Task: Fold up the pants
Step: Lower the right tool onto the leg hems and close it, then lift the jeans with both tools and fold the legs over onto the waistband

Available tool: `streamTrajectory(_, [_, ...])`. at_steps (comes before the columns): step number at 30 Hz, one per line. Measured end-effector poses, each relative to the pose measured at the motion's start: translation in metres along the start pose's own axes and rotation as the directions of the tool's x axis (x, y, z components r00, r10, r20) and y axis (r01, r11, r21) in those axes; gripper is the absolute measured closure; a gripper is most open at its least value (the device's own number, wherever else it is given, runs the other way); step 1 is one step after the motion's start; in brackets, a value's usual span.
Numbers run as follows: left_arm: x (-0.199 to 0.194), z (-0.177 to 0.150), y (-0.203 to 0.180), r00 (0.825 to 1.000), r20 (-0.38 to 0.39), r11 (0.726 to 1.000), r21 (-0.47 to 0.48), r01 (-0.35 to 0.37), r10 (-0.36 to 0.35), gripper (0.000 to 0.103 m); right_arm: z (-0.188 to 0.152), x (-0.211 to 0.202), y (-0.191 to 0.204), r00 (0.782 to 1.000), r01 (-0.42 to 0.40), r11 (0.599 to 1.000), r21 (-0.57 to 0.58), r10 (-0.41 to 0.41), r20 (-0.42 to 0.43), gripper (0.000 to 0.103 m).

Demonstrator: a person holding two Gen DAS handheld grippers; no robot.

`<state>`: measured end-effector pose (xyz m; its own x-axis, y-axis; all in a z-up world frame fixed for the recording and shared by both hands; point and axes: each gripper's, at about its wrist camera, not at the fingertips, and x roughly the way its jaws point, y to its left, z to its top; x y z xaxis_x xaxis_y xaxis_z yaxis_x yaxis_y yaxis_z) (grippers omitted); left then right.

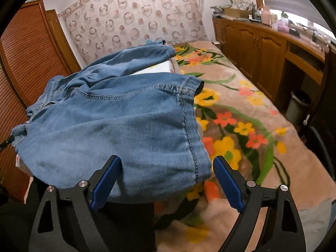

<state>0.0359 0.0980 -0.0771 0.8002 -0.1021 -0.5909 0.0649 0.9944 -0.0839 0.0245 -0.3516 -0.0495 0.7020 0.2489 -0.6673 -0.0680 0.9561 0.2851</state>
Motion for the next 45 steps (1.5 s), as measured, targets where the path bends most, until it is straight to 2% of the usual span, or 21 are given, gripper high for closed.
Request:
streamTrajectory(2, [0.001,0.0,0.0,1.0,-0.002,1.0,-0.001,-0.001,0.001,0.086,-0.001,-0.001,-0.003,1.0,-0.014,1.0,0.008,0.014,-0.005,0.023])
streamTrajectory(4, [0.001,0.0,-0.001,1.0,-0.002,1.0,-0.001,-0.002,0.002,0.086,-0.001,-0.005,-0.006,1.0,-0.016,1.0,0.011,0.016,-0.011,0.039])
streamTrajectory(5, [0.001,0.0,-0.001,1.0,-0.001,1.0,-0.001,-0.003,0.003,0.086,0.0,-0.008,-0.007,1.0,-0.011,1.0,0.009,0.011,-0.016,0.054])
streamTrajectory(7, [0.0,0.001,-0.001,1.0,0.012,1.0,-0.002,-0.001,0.001,0.086,0.0,-0.01,-0.007,1.0,-0.004,1.0,0.005,0.004,-0.017,0.07])
streamTrajectory(9, [-0.003,0.005,-0.004,1.0,0.027,1.0,0.01,0.003,-0.003,0.086,0.001,-0.016,-0.006,1.0,-0.016,1.0,-0.015,0.016,-0.015,0.096])
streamTrajectory(11, [-0.006,0.011,-0.008,0.999,0.044,1.0,0.017,0.009,-0.01,0.086,0.006,-0.023,-0.006,1.0,0.008,1.0,-0.03,-0.009,-0.003,0.099])
streamTrajectory(14, [-0.011,0.02,-0.014,0.997,0.076,0.999,0.029,0.02,-0.023,0.086,0.015,-0.036,-0.006,1.0,0.003,1.0,-0.031,-0.002,0.031,0.101])
streamTrajectory(20, [-0.018,0.035,-0.025,0.991,0.122,0.998,0.047,0.043,-0.049,0.086,0.021,-0.055,-0.001,0.998,0.022,0.997,-0.078,-0.017,0.06,0.102])
streamTrajectory(26, [-0.02,0.054,-0.029,0.986,0.16,0.997,0.069,0.032,-0.043,0.087,0.023,-0.063,0.009,0.994,0.021,0.996,-0.091,-0.011,0.11,0.102])
streamTrajectory(36, [-0.013,0.107,-0.02,0.972,0.234,0.997,0.082,-0.005,-0.014,0.087,0.086,-0.066,0.04,0.976,0.073,0.973,-0.221,-0.024,0.217,0.102])
streamTrajectory(45, [0.014,0.14,-0.009,0.972,0.234,0.997,0.069,-0.02,0.003,0.087,0.132,-0.026,0.054,0.965,0.096,0.962,-0.255,-0.027,0.262,0.102])
